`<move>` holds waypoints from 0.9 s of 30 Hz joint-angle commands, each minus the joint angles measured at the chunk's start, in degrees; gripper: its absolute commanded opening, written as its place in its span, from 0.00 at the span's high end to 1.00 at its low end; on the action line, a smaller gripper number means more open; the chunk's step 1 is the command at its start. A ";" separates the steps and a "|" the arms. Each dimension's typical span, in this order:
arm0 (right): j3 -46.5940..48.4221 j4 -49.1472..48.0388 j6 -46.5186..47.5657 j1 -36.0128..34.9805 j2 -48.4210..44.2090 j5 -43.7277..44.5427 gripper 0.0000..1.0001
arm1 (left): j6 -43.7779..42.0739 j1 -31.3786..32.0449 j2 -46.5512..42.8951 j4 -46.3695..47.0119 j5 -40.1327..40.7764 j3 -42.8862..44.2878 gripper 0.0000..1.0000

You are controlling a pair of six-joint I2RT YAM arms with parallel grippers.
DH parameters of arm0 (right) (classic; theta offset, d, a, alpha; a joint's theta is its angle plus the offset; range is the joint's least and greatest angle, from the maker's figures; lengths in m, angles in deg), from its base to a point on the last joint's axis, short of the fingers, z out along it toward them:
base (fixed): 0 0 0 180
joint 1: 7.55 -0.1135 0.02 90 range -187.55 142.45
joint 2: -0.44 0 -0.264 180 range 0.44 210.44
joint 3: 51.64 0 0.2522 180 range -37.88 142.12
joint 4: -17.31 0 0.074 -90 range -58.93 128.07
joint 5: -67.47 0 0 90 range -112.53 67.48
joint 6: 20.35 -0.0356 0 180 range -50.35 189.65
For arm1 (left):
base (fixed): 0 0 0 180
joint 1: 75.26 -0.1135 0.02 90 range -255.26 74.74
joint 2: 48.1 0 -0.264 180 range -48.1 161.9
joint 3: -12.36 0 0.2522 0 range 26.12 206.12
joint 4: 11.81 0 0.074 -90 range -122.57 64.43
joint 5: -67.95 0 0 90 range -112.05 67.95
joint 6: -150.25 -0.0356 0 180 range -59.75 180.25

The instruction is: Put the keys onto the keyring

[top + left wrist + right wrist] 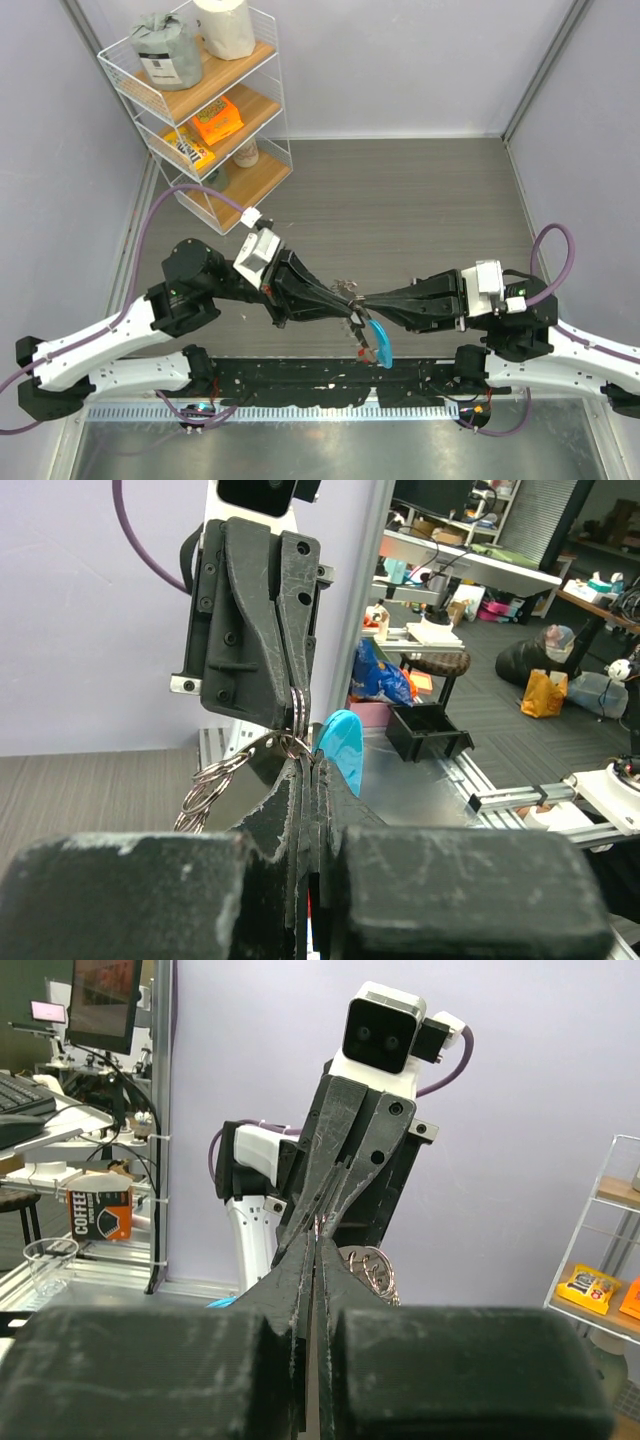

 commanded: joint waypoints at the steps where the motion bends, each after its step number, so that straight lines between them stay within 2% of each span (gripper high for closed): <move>1: 1.98 -9.07 -1.34 -0.20 0.41 0.47 0.94 | 2.02 0.01 1.33 4.29 -2.55 1.58 1.00; 8: -0.48 -17.67 -4.07 -0.20 1.73 -0.49 0.94 | 2.55 0.01 3.00 4.99 -3.70 2.19 1.00; 16: -0.57 -22.70 -5.03 -0.20 4.19 -3.48 0.94 | 3.51 -0.08 5.29 5.61 -6.24 3.77 0.99; 18: -0.57 -22.61 -5.21 -0.20 4.10 -3.75 0.94 | 3.69 -0.08 5.12 5.00 -6.51 4.30 0.89; 20: -0.57 -21.47 -4.86 -0.20 3.40 -3.40 0.94 | 2.82 0.01 3.89 3.86 -5.81 4.04 0.73; 23: -0.92 -20.15 -4.51 -0.29 2.17 -2.78 0.94 | 0.45 -0.08 1.17 -0.61 -3.97 4.04 0.64; 27: -1.01 -19.01 -4.42 -0.20 1.03 -2.43 0.94 | -2.54 -0.08 -1.56 -6.07 -1.59 4.56 0.57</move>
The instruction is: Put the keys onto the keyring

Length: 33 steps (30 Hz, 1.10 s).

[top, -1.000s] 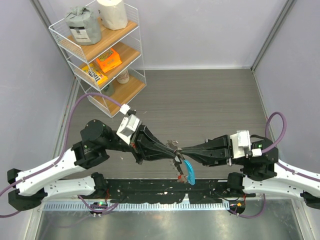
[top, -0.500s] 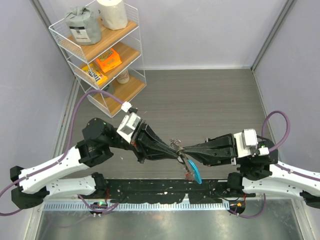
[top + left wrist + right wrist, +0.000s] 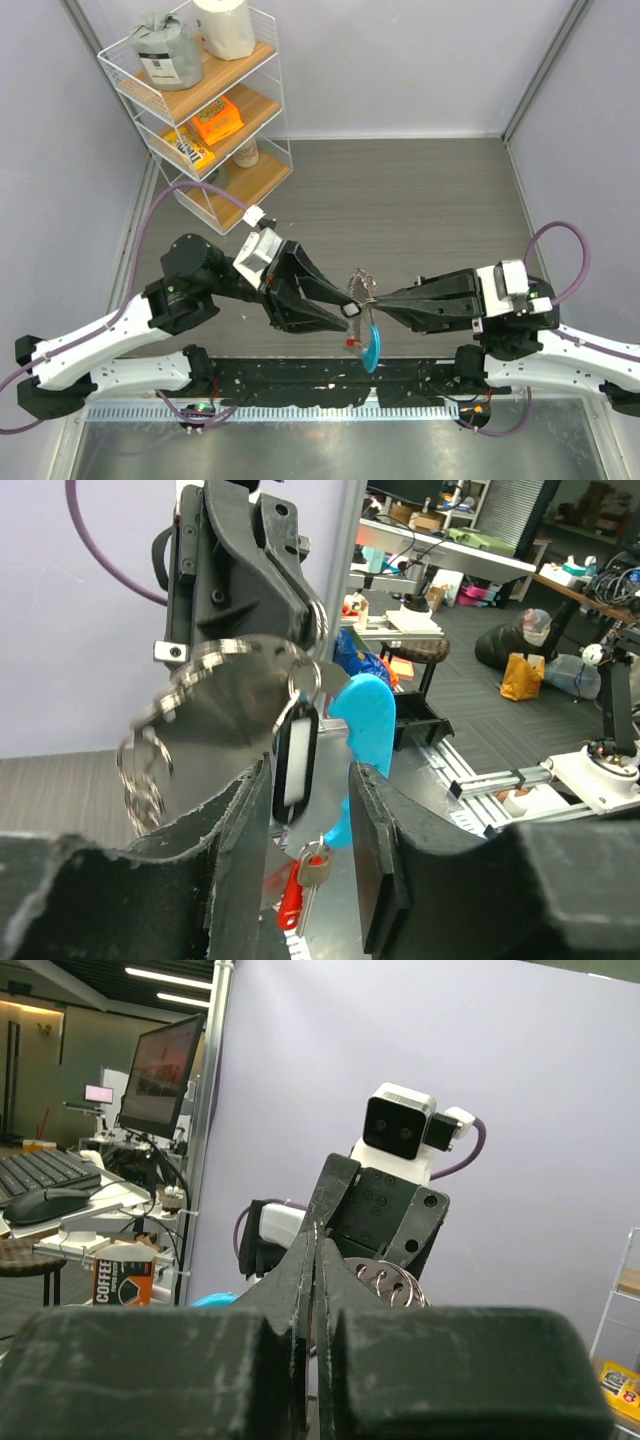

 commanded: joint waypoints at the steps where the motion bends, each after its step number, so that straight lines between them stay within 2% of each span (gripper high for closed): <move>1: 0.41 -2.59 0.15 -0.20 -1.60 0.63 0.94 | -4.08 0.01 -4.25 -6.14 3.13 1.68 0.57; 5: 0.41 -1.98 -0.55 -0.20 -2.12 0.63 0.94 | -6.54 -0.08 -5.66 -10.45 6.03 3.43 0.56; 11: -0.64 -3.90 -3.10 -0.20 -1.95 1.86 0.94 | -7.33 -0.08 -5.66 -10.55 6.39 5.72 0.55; 20: -1.00 -8.21 -5.65 -0.20 0.25 2.65 0.94 | -4.61 0.01 -2.77 -3.34 3.32 6.95 0.55; 33: -0.12 -10.06 -5.83 -0.29 2.80 3.53 0.94 | -2.24 0.01 -0.39 0.35 1.64 7.22 0.57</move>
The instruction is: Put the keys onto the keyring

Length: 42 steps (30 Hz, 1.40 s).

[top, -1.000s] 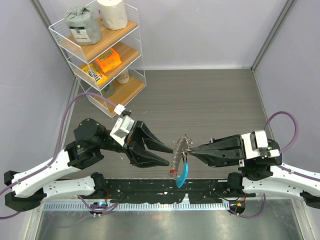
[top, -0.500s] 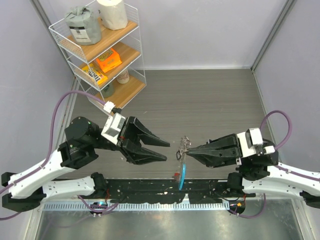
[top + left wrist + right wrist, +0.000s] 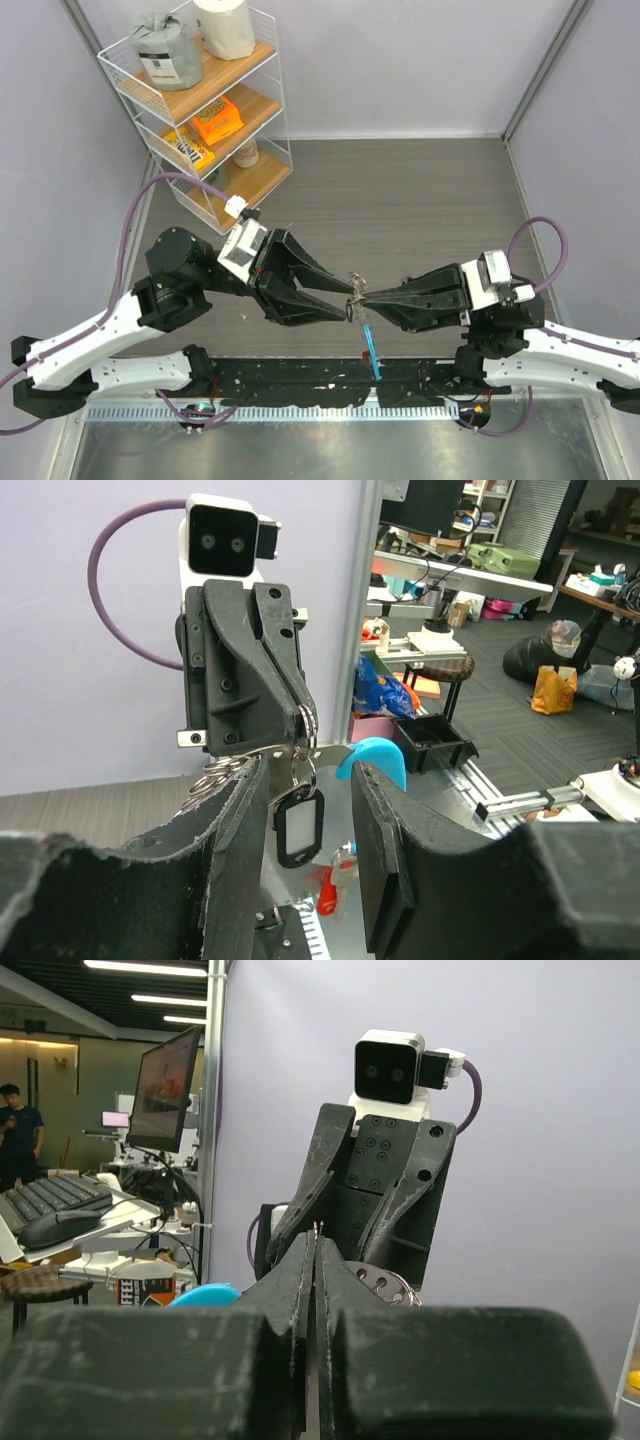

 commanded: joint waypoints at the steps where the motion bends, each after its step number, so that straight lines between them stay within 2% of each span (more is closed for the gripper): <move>1: 1.50 -4.92 -0.63 -0.20 0.24 1.96 0.94 | 0.95 -0.08 -0.21 4.20 -1.11 1.95 0.57; 11: 1.85 -5.19 -0.72 -0.20 1.03 2.75 0.94 | 1.13 0.01 0.40 4.29 -0.67 2.04 0.63; 19: 1.94 -5.19 -0.45 -0.20 1.38 2.84 0.94 | 1.40 -0.08 1.10 4.11 -0.50 2.65 0.64; 26: 2.29 -5.10 -0.28 -0.29 1.73 2.58 0.94 | 1.48 -0.08 1.72 3.50 -0.23 3.18 0.77; 27: 2.12 -5.01 -0.36 -0.29 1.73 2.57 0.94 | 1.48 -0.08 1.81 3.15 -0.23 3.44 0.80; 30: 1.94 -5.01 -0.19 -0.29 1.65 2.49 0.94 | 1.40 -0.08 2.16 2.36 0.20 3.88 1.00; 42: 2.82 0.60 1.22 -0.29 0.77 1.87 0.94 | -0.71 0.01 1.72 -2.74 6.62 5.11 1.00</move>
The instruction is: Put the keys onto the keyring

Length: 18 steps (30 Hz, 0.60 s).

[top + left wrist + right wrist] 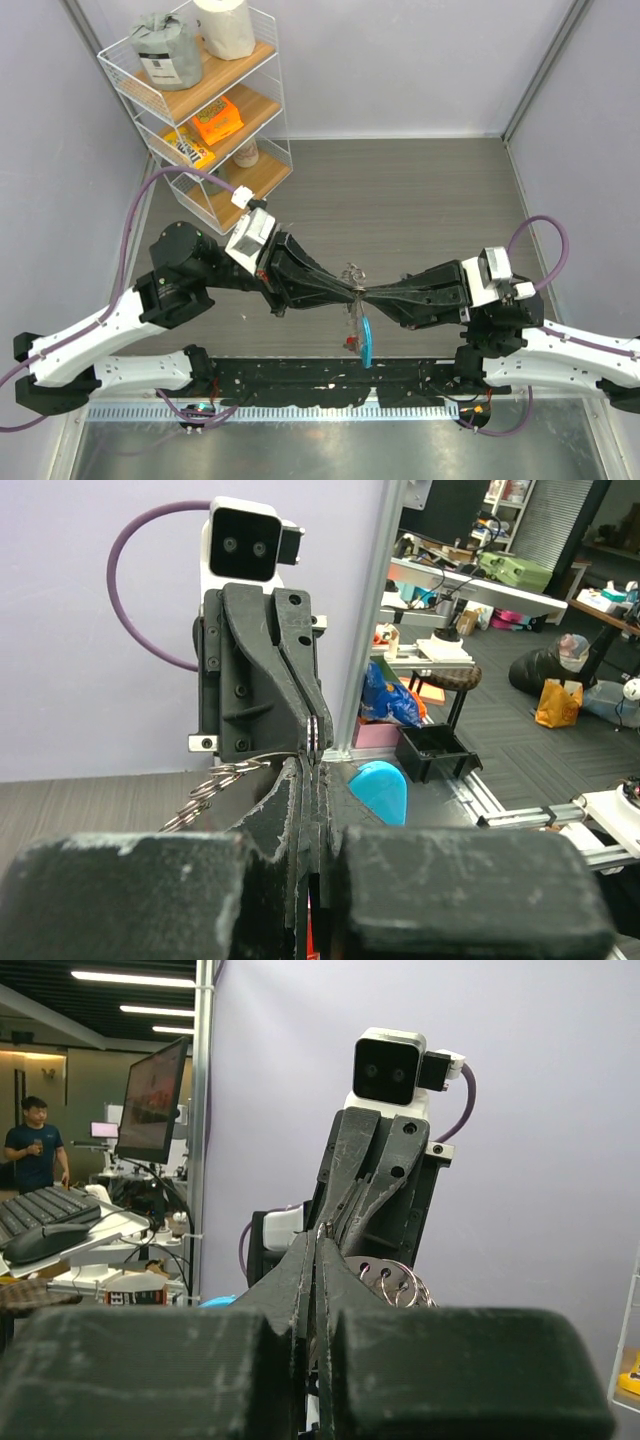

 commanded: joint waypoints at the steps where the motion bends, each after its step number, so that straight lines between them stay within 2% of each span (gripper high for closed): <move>1: 2.40 2.84 1.76 -0.27 -0.91 0.34 0.94 | -2.09 -0.08 -0.64 -2.00 4.81 2.23 1.00; 8: 2.67 7.24 3.00 -0.18 -2.76 1.30 0.94 | -2.62 0.01 -1.96 -2.97 6.04 1.70 1.00; 14: 2.93 10.13 3.52 -0.18 -4.87 2.10 0.78 | -2.53 0.01 -2.05 -2.62 5.43 1.17 1.00; 15: 3.37 11.79 3.79 -0.18 -5.13 2.45 0.73 | -2.53 -0.08 -2.13 -2.88 5.34 1.17 1.00; 18: 4.42 16.11 5.27 -0.18 -7.76 3.50 0.66 | -2.88 -0.08 -2.31 -4.28 4.73 1.44 1.00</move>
